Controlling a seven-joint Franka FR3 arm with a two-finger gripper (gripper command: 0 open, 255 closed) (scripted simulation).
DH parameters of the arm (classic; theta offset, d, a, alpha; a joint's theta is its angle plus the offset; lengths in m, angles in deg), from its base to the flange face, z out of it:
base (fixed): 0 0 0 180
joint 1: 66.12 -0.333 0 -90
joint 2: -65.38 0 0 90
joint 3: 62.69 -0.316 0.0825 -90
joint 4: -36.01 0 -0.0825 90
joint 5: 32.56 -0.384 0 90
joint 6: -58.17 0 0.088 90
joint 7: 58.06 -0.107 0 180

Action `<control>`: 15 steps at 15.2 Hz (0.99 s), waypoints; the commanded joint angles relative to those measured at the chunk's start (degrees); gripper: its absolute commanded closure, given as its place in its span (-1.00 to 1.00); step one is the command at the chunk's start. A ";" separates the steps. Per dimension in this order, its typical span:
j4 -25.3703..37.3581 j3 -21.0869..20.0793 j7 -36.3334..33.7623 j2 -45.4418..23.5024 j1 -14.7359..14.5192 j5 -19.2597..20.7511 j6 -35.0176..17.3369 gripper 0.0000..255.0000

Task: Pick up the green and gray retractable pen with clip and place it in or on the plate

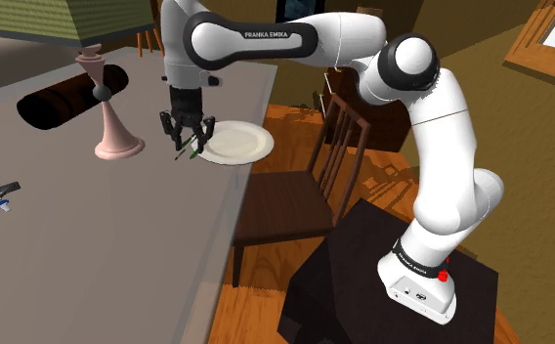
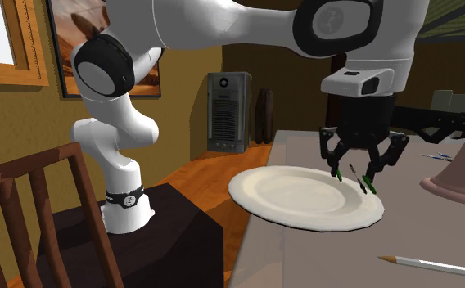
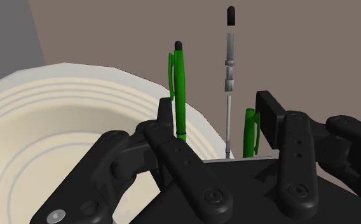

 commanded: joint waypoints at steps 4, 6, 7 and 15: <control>-0.06 0.12 -0.03 -0.24 -0.14 0.04 -0.44 1.00; -0.20 0.04 -0.10 -0.13 -0.09 -0.02 -0.47 1.00; -0.42 -0.03 -0.07 -0.01 0.10 -0.08 -0.54 1.00; 5.46 -0.16 0.30 0.35 -1.90 -0.54 4.69 1.00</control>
